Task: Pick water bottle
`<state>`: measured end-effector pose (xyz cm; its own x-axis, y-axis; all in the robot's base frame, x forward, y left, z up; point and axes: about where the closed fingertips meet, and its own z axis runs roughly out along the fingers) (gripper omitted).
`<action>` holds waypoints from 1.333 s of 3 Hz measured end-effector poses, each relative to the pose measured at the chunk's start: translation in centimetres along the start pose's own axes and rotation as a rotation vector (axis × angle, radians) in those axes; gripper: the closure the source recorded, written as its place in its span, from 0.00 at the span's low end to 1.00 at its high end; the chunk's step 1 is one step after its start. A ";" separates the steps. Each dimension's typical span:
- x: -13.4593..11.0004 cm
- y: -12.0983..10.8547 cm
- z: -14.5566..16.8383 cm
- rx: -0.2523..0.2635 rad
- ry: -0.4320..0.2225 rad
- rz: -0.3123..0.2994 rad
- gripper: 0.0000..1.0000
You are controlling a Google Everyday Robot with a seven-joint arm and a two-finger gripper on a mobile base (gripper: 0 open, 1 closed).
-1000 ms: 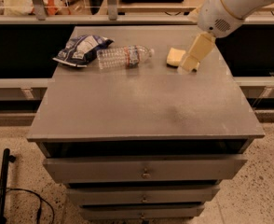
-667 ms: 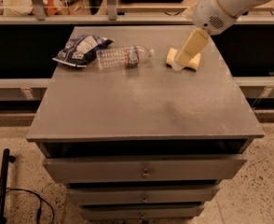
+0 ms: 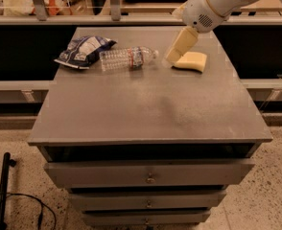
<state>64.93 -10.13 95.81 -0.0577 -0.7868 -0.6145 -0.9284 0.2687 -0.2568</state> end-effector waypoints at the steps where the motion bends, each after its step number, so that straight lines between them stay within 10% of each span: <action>1: -1.1 -0.7 2.4 -0.030 -0.022 0.000 0.00; 4: -5.2 -2.4 11.6 -0.119 -0.050 -0.092 0.00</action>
Offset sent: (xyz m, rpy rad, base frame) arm 0.0594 0.0678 -0.0304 0.0390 0.0417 0.0790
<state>71.77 -0.19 90.97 0.0455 -0.7759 -0.6293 -0.9660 0.1263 -0.2256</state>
